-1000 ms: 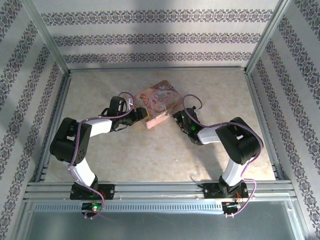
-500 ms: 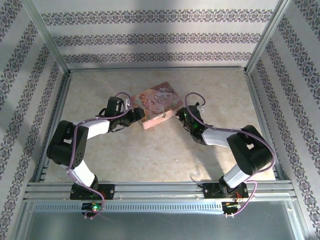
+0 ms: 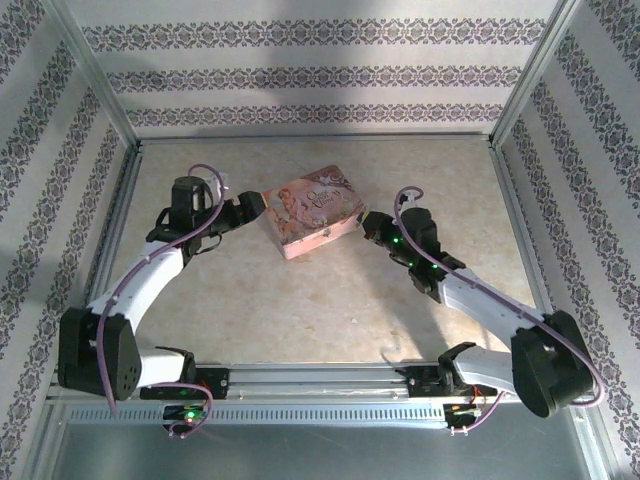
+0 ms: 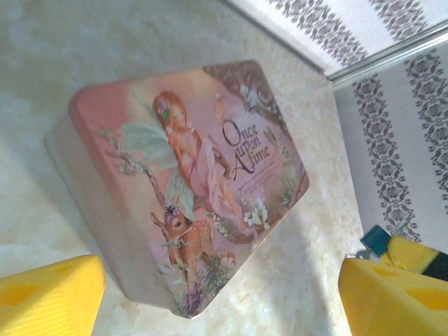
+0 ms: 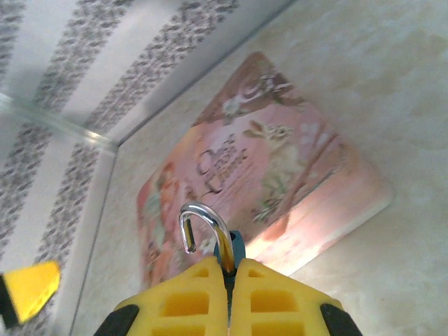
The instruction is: Unlock a padlock with a key
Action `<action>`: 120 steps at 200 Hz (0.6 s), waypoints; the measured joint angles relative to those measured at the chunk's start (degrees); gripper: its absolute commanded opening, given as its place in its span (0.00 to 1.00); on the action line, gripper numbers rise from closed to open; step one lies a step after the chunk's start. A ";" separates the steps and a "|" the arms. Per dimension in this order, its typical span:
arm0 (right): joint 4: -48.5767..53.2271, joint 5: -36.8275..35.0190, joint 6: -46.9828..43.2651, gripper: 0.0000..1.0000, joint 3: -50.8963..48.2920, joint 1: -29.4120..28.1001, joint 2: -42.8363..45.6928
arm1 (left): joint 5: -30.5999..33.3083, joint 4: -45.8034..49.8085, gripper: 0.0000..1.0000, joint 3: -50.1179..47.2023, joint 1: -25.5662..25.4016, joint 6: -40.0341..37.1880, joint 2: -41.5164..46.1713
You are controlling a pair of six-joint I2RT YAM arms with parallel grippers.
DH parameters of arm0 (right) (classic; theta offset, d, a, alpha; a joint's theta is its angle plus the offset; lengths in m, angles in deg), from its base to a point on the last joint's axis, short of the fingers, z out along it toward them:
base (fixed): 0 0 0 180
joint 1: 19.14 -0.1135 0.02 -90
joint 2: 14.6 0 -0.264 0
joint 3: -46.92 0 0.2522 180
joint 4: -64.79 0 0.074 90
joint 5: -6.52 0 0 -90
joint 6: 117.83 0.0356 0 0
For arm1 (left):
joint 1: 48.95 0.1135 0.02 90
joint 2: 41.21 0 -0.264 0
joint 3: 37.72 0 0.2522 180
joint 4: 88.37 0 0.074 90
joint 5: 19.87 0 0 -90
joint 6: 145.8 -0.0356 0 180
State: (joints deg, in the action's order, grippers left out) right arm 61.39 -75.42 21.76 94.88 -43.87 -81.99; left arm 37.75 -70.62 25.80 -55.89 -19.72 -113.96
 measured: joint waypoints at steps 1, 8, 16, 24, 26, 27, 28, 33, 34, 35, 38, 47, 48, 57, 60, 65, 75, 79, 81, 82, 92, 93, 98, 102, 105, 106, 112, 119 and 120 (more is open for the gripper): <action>0.15 0.26 -0.15 0.00 0.00 0.07 0.22 | 0.04 0.04 0.87 -0.07 0.09 -0.07 0.37; 1.40 2.60 -1.11 0.00 0.00 0.70 1.84 | 0.55 0.28 0.87 -0.46 0.61 -0.37 1.95; 2.89 5.22 -2.12 0.00 -0.04 1.33 3.63 | 1.25 0.42 0.88 -1.18 1.09 -0.79 3.69; 3.98 7.82 -2.80 0.00 -0.28 1.88 5.16 | 2.14 0.66 0.88 -2.12 1.46 -1.27 5.51; 4.33 8.50 -3.06 0.00 -0.39 2.01 5.55 | 2.54 0.74 0.89 -2.38 1.53 -1.33 5.99; 4.42 8.76 -3.13 0.00 -0.44 2.08 5.73 | 2.64 0.79 0.89 -2.47 1.55 -1.38 6.16; 4.52 8.98 -3.17 0.00 -0.46 2.12 5.88 | 2.86 0.85 0.89 -2.67 1.62 -1.42 6.51; 5.22 10.60 -3.52 0.00 -0.76 2.36 6.84 | 3.39 0.92 0.89 -3.32 1.79 -1.60 7.50; 5.33 10.82 -3.54 0.00 -0.81 2.40 6.97 | 3.61 1.05 0.89 -3.52 1.84 -1.64 7.82; 5.55 11.26 -3.56 0.00 -0.92 2.51 7.26 | 3.72 1.07 0.90 -3.63 1.84 -1.64 8.00; 5.97 12.17 -3.74 0.00 -1.11 2.60 7.74 | 4.39 1.16 0.90 -4.15 1.84 -1.68 8.74; 7.39 14.78 -4.15 0.00 -1.79 2.89 9.05 | 5.77 1.40 0.91 -5.42 2.03 -2.01 10.69; 7.52 14.95 -4.20 0.00 -1.84 2.89 9.18 | 5.95 1.46 0.91 -5.64 2.05 -2.08 11.06; 8.96 17.11 -4.50 0.00 -2.58 2.89 10.25 | 7.50 1.60 0.92 -7.10 2.16 -2.29 13.11; 9.53 17.86 -4.59 0.00 -2.91 2.89 10.62 | 7.96 1.62 0.92 -7.56 2.21 -2.34 13.77; 10.23 18.86 -4.63 0.00 -3.41 2.89 11.21 | 8.90 1.62 0.93 -8.37 2.21 -2.51 14.97; 11.61 20.61 -4.59 0.00 -4.68 2.89 12.48 | 10.43 1.66 0.95 -9.79 2.21 -2.82 17.35; 12.07 21.33 -4.57 0.00 -5.38 2.89 13.05 | 10.99 1.64 0.96 -10.25 2.21 -2.86 18.10; 12.28 21.53 -4.59 0.00 -5.60 2.89 13.22 | 11.37 1.66 0.96 -10.54 2.21 -2.95 18.67; 12.41 21.73 -4.55 0.00 -5.84 2.89 13.44 | 11.47 1.64 0.97 -10.62 2.21 -2.97 18.86; 13.22 22.93 -4.39 0.00 -7.34 2.89 14.47 | 13.16 1.62 0.99 -11.72 2.25 -3.13 20.92; 13.42 23.06 -4.42 0.00 -7.56 2.89 14.58 | 13.38 1.64 0.99 -11.82 2.25 -3.17 21.22; 13.86 23.54 -4.33 0.00 -8.31 2.89 14.99 | 14.08 1.62 0.99 -12.28 2.25 -3.30 22.16; 14.12 23.85 -4.22 0.00 -8.87 2.89 15.26 | 14.62 1.64 0.99 -12.55 2.27 -3.39 22.84; 14.23 24.13 -4.04 0.00 -9.29 2.89 15.41 | 15.02 1.64 1.00 -12.72 2.27 -3.41 23.23; 14.27 24.28 -3.96 0.00 -9.51 2.89 15.47 | 15.13 1.64 1.00 -12.76 2.29 -3.41 23.34; 14.51 24.68 -3.65 0.00 -10.38 2.89 15.67 | 15.98 1.62 1.00 -13.14 2.34 -3.56 24.20; 14.82 25.24 -3.28 0.00 -11.39 2.89 15.74 | 16.70 1.62 1.00 -13.44 2.47 -3.69 24.96; 14.88 25.33 -3.26 0.00 -11.56 2.89 15.72 | 16.79 1.62 1.00 -13.46 2.47 -3.72 25.05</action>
State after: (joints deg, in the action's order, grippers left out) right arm 76.27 -50.09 18.50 83.31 -40.99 -66.28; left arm 54.53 -69.01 12.33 -53.42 -23.44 -88.91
